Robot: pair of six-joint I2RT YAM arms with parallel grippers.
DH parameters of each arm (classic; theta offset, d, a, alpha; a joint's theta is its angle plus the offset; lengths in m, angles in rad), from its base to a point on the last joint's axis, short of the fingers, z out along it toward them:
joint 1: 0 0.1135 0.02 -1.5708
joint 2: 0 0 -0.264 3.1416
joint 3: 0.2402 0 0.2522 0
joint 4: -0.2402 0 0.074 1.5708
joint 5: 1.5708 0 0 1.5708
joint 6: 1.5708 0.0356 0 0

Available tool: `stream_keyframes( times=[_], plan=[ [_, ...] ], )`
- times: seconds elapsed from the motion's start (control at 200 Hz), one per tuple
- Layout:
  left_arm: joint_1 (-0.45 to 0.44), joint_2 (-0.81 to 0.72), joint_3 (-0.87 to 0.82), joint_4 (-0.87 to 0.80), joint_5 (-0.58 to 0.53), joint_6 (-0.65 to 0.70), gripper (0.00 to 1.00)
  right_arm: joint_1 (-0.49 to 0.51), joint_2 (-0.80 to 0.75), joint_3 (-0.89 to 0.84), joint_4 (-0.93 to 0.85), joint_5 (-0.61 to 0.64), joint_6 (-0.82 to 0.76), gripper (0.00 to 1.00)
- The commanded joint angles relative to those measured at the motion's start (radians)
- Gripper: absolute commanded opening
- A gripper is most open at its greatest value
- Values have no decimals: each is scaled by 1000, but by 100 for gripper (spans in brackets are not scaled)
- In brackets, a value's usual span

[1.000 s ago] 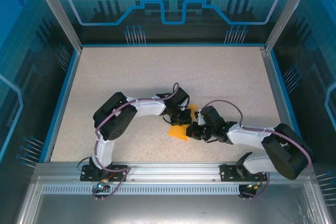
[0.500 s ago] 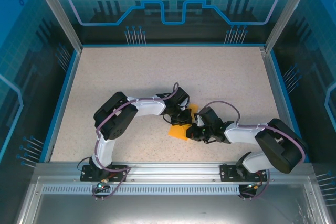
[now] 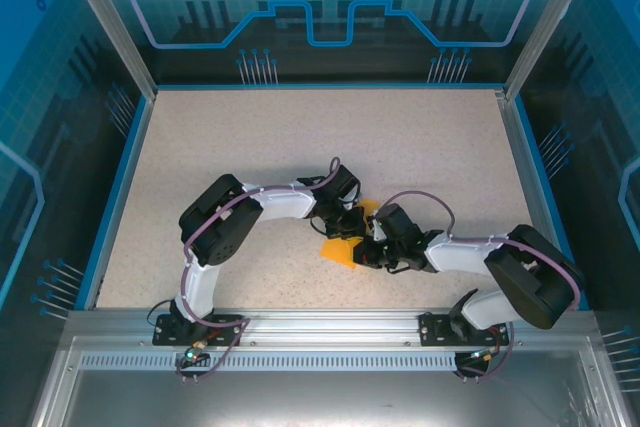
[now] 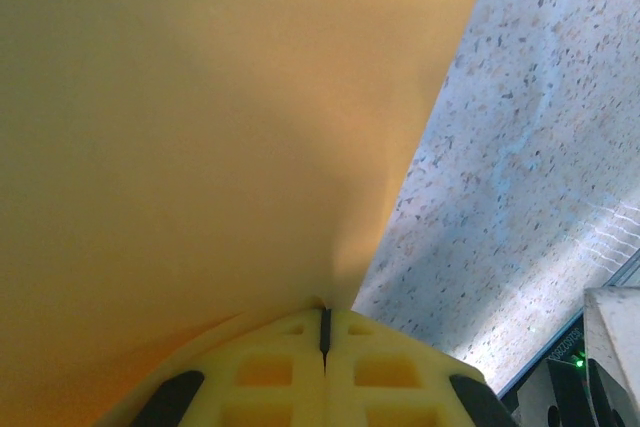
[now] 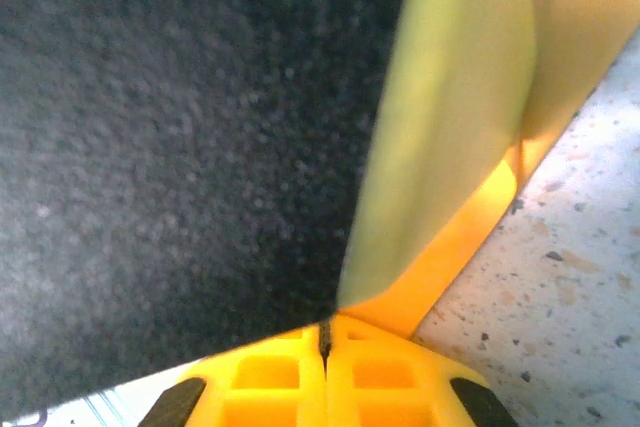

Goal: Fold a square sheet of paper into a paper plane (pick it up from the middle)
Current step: Fold the triangle a second time at the center of the table.

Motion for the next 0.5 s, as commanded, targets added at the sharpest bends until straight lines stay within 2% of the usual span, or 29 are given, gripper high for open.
stream_keyframes(
  times=[0.0, 0.495],
  plan=[
    [29, 40, 12, -49, -56, 28, 5, 35, 44, -26, -168, 38, -29, 0],
    [113, 6, 172, -160, -46, 141, 19, 37, 40, -7, -204, 40, -55, 0]
  ],
)
